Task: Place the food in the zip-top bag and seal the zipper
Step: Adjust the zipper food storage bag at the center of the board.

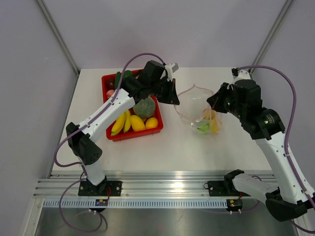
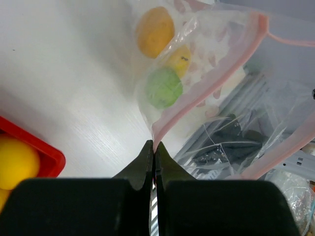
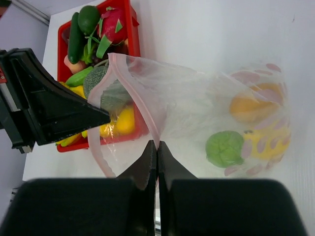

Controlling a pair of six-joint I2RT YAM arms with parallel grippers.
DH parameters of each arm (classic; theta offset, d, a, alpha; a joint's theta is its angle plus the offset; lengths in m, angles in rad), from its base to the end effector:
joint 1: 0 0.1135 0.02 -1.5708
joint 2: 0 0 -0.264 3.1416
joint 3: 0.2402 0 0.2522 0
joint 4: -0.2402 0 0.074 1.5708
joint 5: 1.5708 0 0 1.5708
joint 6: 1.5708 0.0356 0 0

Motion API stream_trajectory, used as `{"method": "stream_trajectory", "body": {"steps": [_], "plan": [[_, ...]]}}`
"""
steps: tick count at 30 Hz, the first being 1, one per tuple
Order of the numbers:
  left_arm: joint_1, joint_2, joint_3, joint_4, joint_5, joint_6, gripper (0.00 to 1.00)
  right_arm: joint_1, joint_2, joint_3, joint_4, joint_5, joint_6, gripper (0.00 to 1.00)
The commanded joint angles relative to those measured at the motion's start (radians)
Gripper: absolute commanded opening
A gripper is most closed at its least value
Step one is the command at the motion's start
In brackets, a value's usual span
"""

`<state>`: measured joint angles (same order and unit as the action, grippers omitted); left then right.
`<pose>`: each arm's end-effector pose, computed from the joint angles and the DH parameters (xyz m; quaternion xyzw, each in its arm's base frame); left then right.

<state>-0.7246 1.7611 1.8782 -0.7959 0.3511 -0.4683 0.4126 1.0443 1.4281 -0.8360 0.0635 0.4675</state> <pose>0.2838 -0.2676 0.3935 0.1883 0.8714 -0.3689 0.2629 0.1754 0.0743 0.4412 0.0401 0.8464 0.2016 0.4913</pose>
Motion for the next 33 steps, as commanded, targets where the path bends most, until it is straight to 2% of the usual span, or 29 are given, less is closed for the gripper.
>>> {"method": "stream_trajectory", "body": {"steps": [1, 6, 13, 14, 17, 18, 21, 26, 31, 33], "plan": [[0.024, 0.011, -0.030, -0.008, 0.026, 0.118, 0.00, 0.003, 0.026, -0.035, -0.003, 0.015, -0.001, 0.00], [0.051, 0.090, -0.021, -0.055, 0.020, 0.204, 0.00, 0.003, 0.063, -0.054, 0.020, -0.017, 0.005, 0.00], [0.070, 0.075, -0.027, -0.054, -0.029, 0.220, 0.00, 0.003, 0.137, -0.067, 0.080, -0.059, 0.013, 0.00], [0.080, 0.071, -0.027, -0.057, -0.032, 0.226, 0.04, 0.003, 0.144, -0.066, 0.090, -0.086, 0.013, 0.00], [0.091, 0.034, -0.039, -0.058, 0.000, 0.264, 0.28, 0.005, 0.171, -0.052, 0.106, -0.105, 0.014, 0.00], [0.093, 0.022, -0.042, -0.063, -0.015, 0.272, 0.48, 0.005, 0.175, -0.048, 0.109, -0.109, 0.017, 0.00], [0.097, -0.025, -0.030, -0.094, -0.078, 0.290, 0.73, 0.005, 0.183, -0.040, 0.117, -0.111, 0.017, 0.00], [0.166, -0.103, -0.046, -0.125, -0.144, 0.274, 0.77, 0.003, 0.169, -0.043, 0.118, -0.114, 0.022, 0.00], [0.290, -0.210, -0.180, -0.051, -0.095, 0.222, 0.75, 0.003, 0.145, -0.060, 0.123, -0.120, 0.026, 0.00], [0.319, -0.200, -0.203, -0.037, -0.107, 0.185, 0.80, 0.003, 0.138, -0.063, 0.124, -0.125, 0.029, 0.00]]}}
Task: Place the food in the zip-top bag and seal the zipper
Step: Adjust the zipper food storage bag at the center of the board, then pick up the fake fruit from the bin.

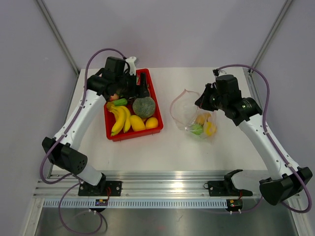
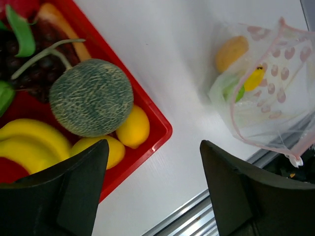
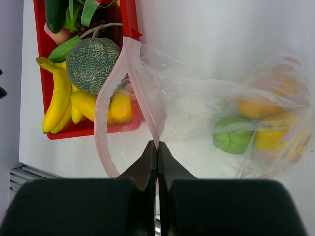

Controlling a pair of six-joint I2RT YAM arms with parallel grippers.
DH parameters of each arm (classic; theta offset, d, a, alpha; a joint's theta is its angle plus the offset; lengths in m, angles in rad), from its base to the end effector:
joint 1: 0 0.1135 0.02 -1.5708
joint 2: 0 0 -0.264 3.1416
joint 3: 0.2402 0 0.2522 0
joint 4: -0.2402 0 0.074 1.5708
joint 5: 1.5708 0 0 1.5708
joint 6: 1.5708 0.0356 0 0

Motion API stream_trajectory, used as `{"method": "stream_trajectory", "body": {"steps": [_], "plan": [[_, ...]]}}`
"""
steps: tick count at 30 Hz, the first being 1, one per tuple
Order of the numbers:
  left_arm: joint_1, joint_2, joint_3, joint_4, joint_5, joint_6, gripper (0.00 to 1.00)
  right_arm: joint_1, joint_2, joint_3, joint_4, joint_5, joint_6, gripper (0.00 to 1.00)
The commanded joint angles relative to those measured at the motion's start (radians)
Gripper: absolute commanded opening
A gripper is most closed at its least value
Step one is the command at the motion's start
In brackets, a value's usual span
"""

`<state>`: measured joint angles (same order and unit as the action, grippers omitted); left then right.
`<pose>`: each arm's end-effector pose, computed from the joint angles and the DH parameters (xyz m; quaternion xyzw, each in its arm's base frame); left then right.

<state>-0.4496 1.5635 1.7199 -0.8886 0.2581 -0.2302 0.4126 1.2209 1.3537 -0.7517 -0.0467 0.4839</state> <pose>0.2945 -0.1522 0.4024 0.1512 0.8946 -0.2454 0.3414 0.2317 0.1032 0.3898 0.0210 0.8884 0.2172 0.4038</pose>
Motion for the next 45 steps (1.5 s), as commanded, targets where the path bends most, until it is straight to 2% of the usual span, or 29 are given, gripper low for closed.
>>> {"method": "stream_trajectory", "body": {"steps": [1, 6, 11, 14, 17, 22, 30, 37, 42, 45], "plan": [[0.067, 0.012, -0.054, 0.057, -0.019, -0.088, 0.84, 0.003, -0.040, 0.010, 0.040, -0.016, 0.012, 0.00], [0.089, 0.107, -0.037, 0.060, -0.079, -0.173, 0.99, 0.003, -0.049, 0.007, 0.040, -0.022, 0.016, 0.00], [0.101, 0.191, -0.020, 0.065, -0.143, -0.204, 0.99, 0.003, -0.058, 0.007, 0.029, -0.018, 0.015, 0.00], [0.137, 0.194, -0.040, 0.098, -0.152, -0.248, 0.92, 0.005, -0.060, -0.001, 0.029, -0.019, 0.013, 0.01], [0.178, 0.185, -0.074, 0.154, -0.148, -0.293, 0.81, 0.003, -0.055, -0.004, 0.031, -0.025, 0.015, 0.01], [0.233, 0.246, -0.045, 0.200, -0.100, -0.351, 0.63, 0.005, -0.034, 0.007, 0.037, -0.042, 0.018, 0.01], [0.241, 0.408, 0.095, 0.171, -0.111, -0.359, 0.59, 0.005, 0.019, 0.067, -0.023, -0.019, 0.010, 0.01], [0.244, 0.461, 0.109, 0.203, -0.103, -0.351, 0.59, 0.005, 0.069, 0.093, -0.112, 0.041, 0.005, 0.00], [0.247, 0.486, 0.109, 0.201, -0.129, -0.340, 0.50, 0.005, 0.086, 0.101, -0.146, 0.077, 0.032, 0.00], [0.244, 0.484, 0.090, 0.223, -0.146, -0.347, 0.50, 0.003, 0.100, 0.122, -0.169, 0.090, 0.039, 0.00]]}}
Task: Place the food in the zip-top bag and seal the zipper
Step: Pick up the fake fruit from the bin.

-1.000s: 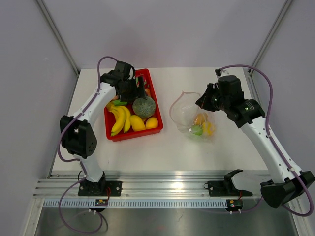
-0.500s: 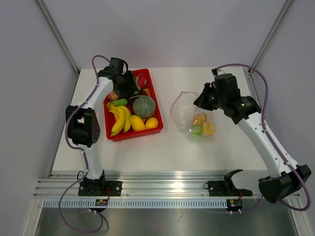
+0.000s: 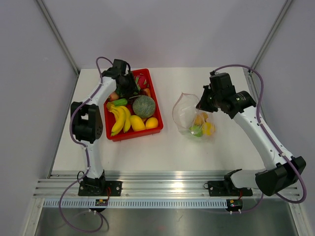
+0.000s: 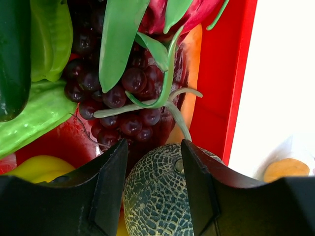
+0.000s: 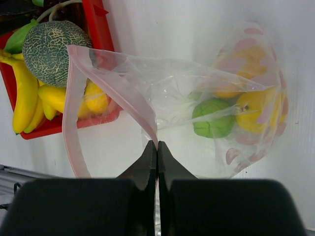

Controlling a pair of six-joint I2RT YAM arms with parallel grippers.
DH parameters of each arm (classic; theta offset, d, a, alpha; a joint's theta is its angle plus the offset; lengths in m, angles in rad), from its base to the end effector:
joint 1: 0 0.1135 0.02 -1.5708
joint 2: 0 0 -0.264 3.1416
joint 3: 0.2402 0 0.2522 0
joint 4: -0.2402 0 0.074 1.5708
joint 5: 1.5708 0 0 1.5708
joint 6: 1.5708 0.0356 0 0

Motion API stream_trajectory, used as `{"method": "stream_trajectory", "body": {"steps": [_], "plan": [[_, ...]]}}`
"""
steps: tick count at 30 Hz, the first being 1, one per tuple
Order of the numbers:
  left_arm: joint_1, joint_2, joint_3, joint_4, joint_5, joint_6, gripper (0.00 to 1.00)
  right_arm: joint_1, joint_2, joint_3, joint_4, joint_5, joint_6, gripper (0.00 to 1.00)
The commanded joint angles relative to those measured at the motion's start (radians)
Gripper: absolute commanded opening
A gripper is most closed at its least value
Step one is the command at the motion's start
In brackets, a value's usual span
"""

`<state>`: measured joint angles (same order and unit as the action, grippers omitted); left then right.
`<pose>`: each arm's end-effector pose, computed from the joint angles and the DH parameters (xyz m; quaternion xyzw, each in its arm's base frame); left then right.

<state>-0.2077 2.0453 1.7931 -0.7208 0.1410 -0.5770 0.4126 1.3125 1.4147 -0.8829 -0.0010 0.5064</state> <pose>0.4435 -0.0986 0.2550 -0.1546 0.9409 -0.1745 0.2457 0.2455 0.1075 0.3763 0.0431 0.9220 0.1711 0.3447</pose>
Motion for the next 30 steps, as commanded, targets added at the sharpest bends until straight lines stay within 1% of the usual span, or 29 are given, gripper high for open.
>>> {"method": "stream_trajectory", "body": {"steps": [1, 3, 5, 6, 9, 14, 17, 19, 20, 21, 22, 23, 28, 30], "plan": [[0.001, 0.003, 0.008, 0.060, -0.041, 0.000, 0.50, 0.005, 0.010, 0.066, -0.042, 0.050, 0.017, 0.00], [0.001, 0.000, -0.004, 0.061, -0.057, 0.005, 0.51, 0.005, 0.021, 0.081, -0.056, 0.058, 0.018, 0.00], [0.001, -0.011, -0.040, 0.066, -0.080, 0.005, 0.57, 0.003, 0.030, 0.095, -0.063, 0.061, 0.018, 0.00], [0.001, -0.022, -0.053, 0.073, -0.081, 0.005, 0.58, 0.005, 0.033, 0.099, -0.065, 0.062, 0.020, 0.00], [0.001, -0.031, -0.093, 0.098, -0.103, -0.003, 0.56, 0.005, 0.042, 0.109, -0.065, 0.061, 0.024, 0.00], [0.002, -0.002, -0.086, 0.098, -0.124, 0.000, 0.53, 0.005, 0.054, 0.109, -0.056, 0.044, 0.035, 0.00], [0.004, -0.002, -0.087, 0.107, -0.136, 0.003, 0.53, 0.005, 0.057, 0.110, -0.057, 0.045, 0.034, 0.00], [0.004, -0.002, -0.089, 0.116, -0.138, 0.008, 0.57, 0.005, 0.060, 0.113, -0.057, 0.045, 0.032, 0.00], [0.004, -0.001, -0.089, 0.121, -0.136, 0.012, 0.60, 0.005, 0.065, 0.115, -0.057, 0.044, 0.032, 0.00], [0.005, 0.001, -0.089, 0.133, -0.136, 0.014, 0.66, 0.005, 0.067, 0.116, -0.057, 0.041, 0.034, 0.00], [0.007, 0.003, -0.087, 0.136, -0.136, 0.020, 0.68, 0.003, 0.073, 0.119, -0.056, 0.041, 0.031, 0.00], [0.011, 0.009, -0.089, 0.144, -0.136, 0.022, 0.67, 0.005, 0.073, 0.119, -0.054, 0.038, 0.030, 0.00], [0.017, 0.007, -0.104, 0.175, -0.113, 0.023, 0.56, 0.005, 0.082, 0.121, -0.053, 0.038, 0.026, 0.00], [0.017, 0.006, -0.110, 0.190, -0.106, 0.025, 0.56, 0.006, 0.080, 0.119, -0.051, 0.036, 0.024, 0.00]]}}
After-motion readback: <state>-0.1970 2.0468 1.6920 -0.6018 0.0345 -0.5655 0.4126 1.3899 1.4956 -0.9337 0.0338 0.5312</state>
